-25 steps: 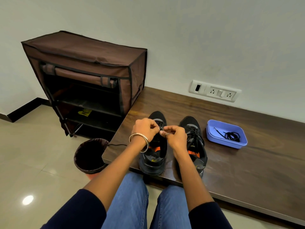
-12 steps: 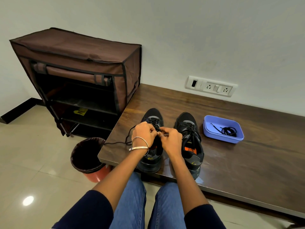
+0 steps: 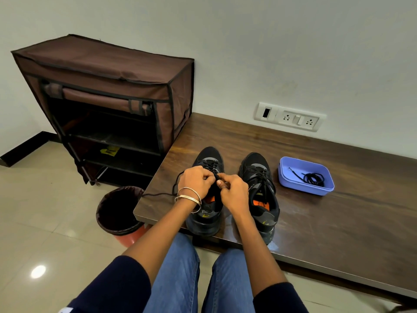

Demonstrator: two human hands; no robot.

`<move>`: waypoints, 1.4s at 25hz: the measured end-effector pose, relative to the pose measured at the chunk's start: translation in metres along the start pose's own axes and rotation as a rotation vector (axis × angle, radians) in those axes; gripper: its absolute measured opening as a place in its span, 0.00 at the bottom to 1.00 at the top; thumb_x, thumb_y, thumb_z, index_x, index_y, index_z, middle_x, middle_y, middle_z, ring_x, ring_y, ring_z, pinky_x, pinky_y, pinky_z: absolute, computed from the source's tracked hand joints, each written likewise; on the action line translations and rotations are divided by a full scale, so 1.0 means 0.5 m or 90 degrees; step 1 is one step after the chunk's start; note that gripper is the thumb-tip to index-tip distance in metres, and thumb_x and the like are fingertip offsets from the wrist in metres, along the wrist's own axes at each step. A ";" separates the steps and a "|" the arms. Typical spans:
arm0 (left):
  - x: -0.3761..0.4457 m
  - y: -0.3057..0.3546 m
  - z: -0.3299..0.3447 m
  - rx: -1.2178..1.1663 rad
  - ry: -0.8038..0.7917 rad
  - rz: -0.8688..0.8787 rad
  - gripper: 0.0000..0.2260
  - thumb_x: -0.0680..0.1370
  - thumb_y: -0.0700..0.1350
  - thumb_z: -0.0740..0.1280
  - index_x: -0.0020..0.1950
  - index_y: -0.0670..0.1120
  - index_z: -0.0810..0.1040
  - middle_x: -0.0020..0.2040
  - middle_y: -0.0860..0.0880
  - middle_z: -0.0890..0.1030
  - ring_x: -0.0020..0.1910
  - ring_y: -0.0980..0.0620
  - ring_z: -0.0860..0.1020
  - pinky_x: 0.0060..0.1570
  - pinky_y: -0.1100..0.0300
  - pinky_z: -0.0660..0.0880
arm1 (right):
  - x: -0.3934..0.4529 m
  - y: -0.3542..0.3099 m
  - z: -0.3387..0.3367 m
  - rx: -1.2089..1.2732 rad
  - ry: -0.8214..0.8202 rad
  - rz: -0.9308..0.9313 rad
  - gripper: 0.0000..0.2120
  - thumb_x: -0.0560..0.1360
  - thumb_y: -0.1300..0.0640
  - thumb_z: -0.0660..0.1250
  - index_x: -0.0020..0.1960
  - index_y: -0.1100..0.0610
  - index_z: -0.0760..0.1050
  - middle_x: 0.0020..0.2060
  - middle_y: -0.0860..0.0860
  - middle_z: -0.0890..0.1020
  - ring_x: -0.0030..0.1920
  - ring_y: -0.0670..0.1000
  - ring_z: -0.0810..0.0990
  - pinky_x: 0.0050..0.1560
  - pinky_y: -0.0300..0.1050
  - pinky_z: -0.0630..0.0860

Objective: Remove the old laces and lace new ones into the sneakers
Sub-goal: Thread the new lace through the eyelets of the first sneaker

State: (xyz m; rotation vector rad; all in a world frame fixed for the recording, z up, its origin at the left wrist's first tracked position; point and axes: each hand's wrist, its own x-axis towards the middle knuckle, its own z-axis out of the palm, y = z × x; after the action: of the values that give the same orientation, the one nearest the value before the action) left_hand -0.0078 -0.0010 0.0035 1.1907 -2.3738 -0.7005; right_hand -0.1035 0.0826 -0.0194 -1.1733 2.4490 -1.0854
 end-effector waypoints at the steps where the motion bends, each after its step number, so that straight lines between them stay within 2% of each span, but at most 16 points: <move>1: 0.000 -0.001 0.002 -0.043 0.006 -0.018 0.07 0.75 0.49 0.68 0.46 0.51 0.85 0.46 0.50 0.82 0.50 0.49 0.79 0.45 0.57 0.73 | 0.000 0.005 -0.003 0.018 -0.003 -0.006 0.14 0.79 0.60 0.62 0.62 0.54 0.79 0.56 0.54 0.81 0.59 0.55 0.78 0.58 0.44 0.71; 8: 0.001 0.003 0.008 -0.092 -0.023 -0.076 0.05 0.73 0.52 0.72 0.46 0.52 0.83 0.47 0.52 0.81 0.47 0.50 0.79 0.43 0.60 0.72 | 0.041 0.001 -0.006 0.136 0.000 0.117 0.04 0.76 0.54 0.69 0.45 0.54 0.82 0.41 0.50 0.84 0.48 0.51 0.82 0.52 0.50 0.78; 11: 0.008 0.011 0.001 0.016 -0.086 -0.025 0.15 0.72 0.49 0.73 0.55 0.49 0.74 0.53 0.49 0.79 0.52 0.46 0.78 0.49 0.53 0.74 | 0.044 0.003 0.003 0.354 -0.036 0.235 0.07 0.76 0.57 0.70 0.38 0.54 0.80 0.36 0.51 0.82 0.43 0.52 0.80 0.45 0.48 0.77; 13: 0.006 0.009 0.002 0.113 -0.042 0.003 0.20 0.72 0.47 0.72 0.59 0.50 0.66 0.56 0.48 0.77 0.55 0.45 0.76 0.51 0.49 0.73 | 0.048 0.006 0.014 0.352 -0.036 0.269 0.11 0.77 0.57 0.68 0.36 0.56 0.79 0.33 0.52 0.80 0.39 0.51 0.77 0.41 0.47 0.74; 15: 0.001 0.002 0.008 0.221 0.017 0.014 0.18 0.74 0.48 0.70 0.60 0.54 0.68 0.59 0.50 0.74 0.61 0.46 0.71 0.55 0.50 0.68 | 0.044 -0.009 0.015 0.319 0.017 0.280 0.11 0.78 0.57 0.64 0.38 0.59 0.78 0.36 0.54 0.80 0.40 0.52 0.78 0.44 0.49 0.76; 17: -0.002 -0.007 0.018 0.259 0.040 0.011 0.15 0.75 0.50 0.68 0.61 0.58 0.71 0.60 0.52 0.71 0.63 0.47 0.67 0.58 0.49 0.63 | 0.040 -0.044 -0.016 0.494 0.126 0.303 0.11 0.80 0.60 0.60 0.40 0.59 0.74 0.38 0.54 0.80 0.41 0.52 0.79 0.47 0.48 0.78; 19: -0.003 -0.015 0.025 0.251 0.062 0.004 0.15 0.75 0.51 0.68 0.60 0.61 0.72 0.58 0.53 0.70 0.62 0.48 0.66 0.60 0.47 0.61 | 0.034 -0.086 -0.090 0.830 0.217 0.296 0.13 0.82 0.62 0.54 0.41 0.57 0.70 0.34 0.54 0.80 0.38 0.52 0.80 0.42 0.44 0.77; 21: -0.004 -0.020 0.033 0.224 0.074 -0.009 0.15 0.74 0.49 0.70 0.58 0.62 0.72 0.57 0.54 0.70 0.62 0.49 0.64 0.62 0.45 0.59 | 0.026 -0.122 -0.182 1.026 0.262 0.194 0.14 0.83 0.62 0.54 0.40 0.56 0.69 0.27 0.52 0.76 0.29 0.51 0.74 0.34 0.43 0.74; 22: -0.004 -0.023 0.037 0.205 0.074 -0.020 0.16 0.73 0.49 0.70 0.57 0.63 0.73 0.57 0.55 0.70 0.63 0.49 0.64 0.63 0.44 0.59 | 0.023 -0.136 -0.220 1.043 0.269 0.134 0.14 0.83 0.62 0.55 0.39 0.56 0.69 0.26 0.51 0.72 0.26 0.49 0.68 0.29 0.41 0.69; 24: -0.003 -0.026 0.042 0.170 0.071 -0.042 0.17 0.73 0.48 0.71 0.57 0.64 0.73 0.58 0.57 0.72 0.65 0.50 0.63 0.63 0.44 0.57 | 0.023 -0.149 -0.262 0.927 0.270 0.045 0.11 0.82 0.62 0.59 0.42 0.55 0.72 0.28 0.50 0.71 0.25 0.46 0.64 0.24 0.38 0.62; 25: -0.002 -0.027 0.041 0.158 0.067 -0.050 0.17 0.72 0.48 0.71 0.57 0.65 0.73 0.58 0.58 0.73 0.65 0.50 0.63 0.63 0.44 0.57 | 0.025 -0.148 -0.258 0.800 0.253 0.020 0.08 0.80 0.63 0.62 0.44 0.56 0.74 0.31 0.50 0.74 0.26 0.46 0.68 0.25 0.37 0.64; 27: 0.000 -0.027 0.040 0.138 0.050 -0.060 0.18 0.73 0.49 0.72 0.57 0.65 0.72 0.58 0.59 0.74 0.65 0.51 0.64 0.62 0.44 0.58 | 0.033 -0.132 -0.209 0.489 0.147 0.004 0.03 0.76 0.62 0.69 0.48 0.56 0.78 0.40 0.49 0.81 0.35 0.46 0.79 0.37 0.38 0.76; 28: 0.000 -0.026 0.040 0.130 0.043 -0.062 0.18 0.73 0.49 0.72 0.57 0.65 0.72 0.58 0.59 0.75 0.65 0.51 0.65 0.62 0.44 0.59 | 0.038 -0.115 -0.172 0.348 0.069 0.022 0.05 0.74 0.59 0.72 0.49 0.55 0.79 0.43 0.49 0.83 0.42 0.48 0.82 0.46 0.43 0.79; 30: 0.000 -0.027 0.040 0.113 0.043 -0.063 0.18 0.72 0.49 0.72 0.58 0.64 0.72 0.58 0.59 0.75 0.64 0.51 0.66 0.60 0.45 0.60 | 0.048 -0.080 -0.099 0.121 -0.061 0.083 0.10 0.72 0.55 0.74 0.53 0.54 0.81 0.47 0.50 0.83 0.51 0.52 0.81 0.55 0.50 0.78; 32: 0.000 -0.028 0.038 0.086 0.048 -0.071 0.20 0.71 0.48 0.72 0.59 0.63 0.71 0.58 0.59 0.76 0.64 0.51 0.67 0.58 0.47 0.60 | 0.054 -0.054 -0.055 -0.016 -0.108 0.107 0.09 0.73 0.54 0.73 0.52 0.55 0.82 0.48 0.54 0.83 0.52 0.55 0.81 0.53 0.51 0.78; 35: -0.002 -0.032 0.039 -0.013 0.064 -0.110 0.30 0.69 0.46 0.74 0.66 0.59 0.64 0.55 0.60 0.78 0.63 0.53 0.70 0.58 0.48 0.59 | 0.054 -0.038 -0.052 -0.028 -0.105 0.124 0.10 0.75 0.55 0.71 0.38 0.61 0.80 0.36 0.56 0.80 0.40 0.56 0.79 0.40 0.48 0.73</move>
State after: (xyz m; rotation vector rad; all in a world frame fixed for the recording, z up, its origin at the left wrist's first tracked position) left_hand -0.0080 -0.0032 -0.0217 1.4013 -2.1963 -0.6994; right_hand -0.1225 0.0686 0.0153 -0.9695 2.4102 -0.8482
